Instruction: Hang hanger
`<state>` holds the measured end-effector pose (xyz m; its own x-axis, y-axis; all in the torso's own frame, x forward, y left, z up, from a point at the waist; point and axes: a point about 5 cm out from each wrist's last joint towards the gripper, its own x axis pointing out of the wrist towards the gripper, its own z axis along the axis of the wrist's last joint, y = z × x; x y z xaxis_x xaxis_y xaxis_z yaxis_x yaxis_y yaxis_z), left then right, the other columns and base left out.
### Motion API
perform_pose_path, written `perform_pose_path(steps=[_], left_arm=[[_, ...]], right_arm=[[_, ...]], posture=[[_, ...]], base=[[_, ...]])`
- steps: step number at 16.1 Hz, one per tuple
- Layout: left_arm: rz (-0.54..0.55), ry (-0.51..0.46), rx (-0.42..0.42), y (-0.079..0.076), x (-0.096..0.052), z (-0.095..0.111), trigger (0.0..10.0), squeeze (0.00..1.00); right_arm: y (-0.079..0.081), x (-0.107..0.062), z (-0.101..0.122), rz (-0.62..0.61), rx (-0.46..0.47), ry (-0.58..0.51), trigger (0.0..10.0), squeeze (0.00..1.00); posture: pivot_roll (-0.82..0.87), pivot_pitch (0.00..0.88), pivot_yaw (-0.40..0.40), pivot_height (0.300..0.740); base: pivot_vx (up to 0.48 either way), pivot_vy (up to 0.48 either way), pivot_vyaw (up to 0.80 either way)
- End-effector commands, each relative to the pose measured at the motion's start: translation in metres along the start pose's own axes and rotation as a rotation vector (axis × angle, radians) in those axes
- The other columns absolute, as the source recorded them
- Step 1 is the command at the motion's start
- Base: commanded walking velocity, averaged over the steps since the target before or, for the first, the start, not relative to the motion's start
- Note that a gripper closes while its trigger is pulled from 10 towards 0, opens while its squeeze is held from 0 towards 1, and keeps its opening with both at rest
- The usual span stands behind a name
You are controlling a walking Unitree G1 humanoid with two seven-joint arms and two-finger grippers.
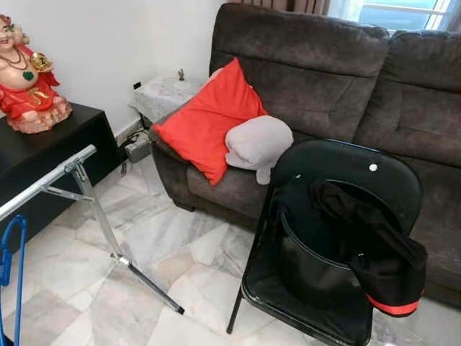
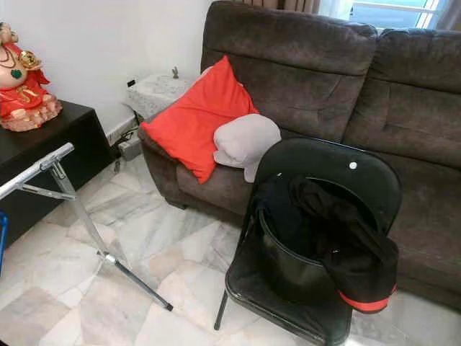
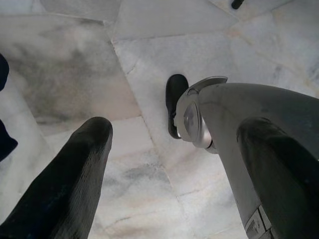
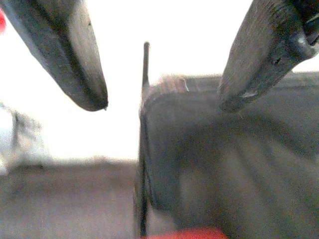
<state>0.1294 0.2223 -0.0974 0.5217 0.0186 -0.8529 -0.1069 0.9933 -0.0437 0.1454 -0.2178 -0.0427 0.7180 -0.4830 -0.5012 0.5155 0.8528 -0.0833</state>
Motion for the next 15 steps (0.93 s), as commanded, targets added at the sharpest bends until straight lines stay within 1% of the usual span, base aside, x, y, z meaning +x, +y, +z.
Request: perform_pose_path(steps=[1,2,4,7,8,10,11,13,14,15], left_arm=[[0.000,0.029,0.011,0.002,-0.002,-0.006,10.0,0.00],[0.000,0.029,0.011,0.002,-0.002,-0.007,10.0,0.00],[0.001,0.028,0.006,0.001,-0.001,-0.007,10.0,0.00],[0.005,0.028,0.002,0.001,-0.002,-0.007,10.0,0.00],[0.005,0.028,0.002,0.001,-0.001,-0.007,10.0,0.00],[0.006,0.026,-0.003,0.001,-0.001,-0.007,10.0,0.00],[0.007,0.025,-0.005,0.001,-0.001,-0.007,10.0,0.00],[0.007,0.026,-0.004,0.002,-0.002,-0.007,10.0,0.00],[0.007,0.026,-0.002,0.002,-0.002,-0.007,10.0,0.00],[0.007,0.026,-0.002,0.002,-0.002,-0.007,10.0,0.00]], right_arm=[[-0.009,0.001,-0.016,-0.051,0.009,0.112,10.0,0.00],[-0.013,0.002,-0.021,-0.073,0.026,0.153,10.0,0.00],[-0.024,0.004,-0.039,-0.106,-0.008,0.272,10.0,0.00],[-0.037,0.003,-0.057,-0.152,-0.044,0.387,10.0,0.00],[-0.043,0.001,-0.065,-0.152,-0.083,0.429,10.0,0.00],[-0.047,-0.004,-0.075,-0.111,-0.131,0.484,10.0,0.00],[-0.047,-0.006,-0.080,-0.063,-0.159,0.506,10.0,0.00],[-0.048,-0.010,-0.085,-0.027,-0.187,0.522,10.0,0.00],[-0.049,-0.011,-0.086,-0.028,-0.188,0.529,10.0,0.00],[-0.053,-0.012,-0.088,-0.032,-0.211,0.539,10.0,0.00]], posture=[[0.02,0.051,0.029,0.740],[0.02,0.050,0.025,0.740],[0.03,0.051,0.023,0.740],[0.02,0.052,0.022,0.740],[0.02,0.054,0.022,0.740],[0.02,0.056,0.022,0.740],[0.02,0.055,0.024,0.740],[0.02,0.058,0.028,0.740],[0.02,0.058,0.028,0.740],[0.02,0.060,0.031,0.740]], base=[[0.000,0.000,0.00],[0.000,0.000,0.00],[0.000,0.000,0.00],[0.000,0.000,0.00],[0.000,0.000,0.00],[0.000,0.000,0.00],[0.000,0.000,0.00],[0.000,0.000,0.00],[0.000,0.000,0.00],[0.000,0.000,0.00]])
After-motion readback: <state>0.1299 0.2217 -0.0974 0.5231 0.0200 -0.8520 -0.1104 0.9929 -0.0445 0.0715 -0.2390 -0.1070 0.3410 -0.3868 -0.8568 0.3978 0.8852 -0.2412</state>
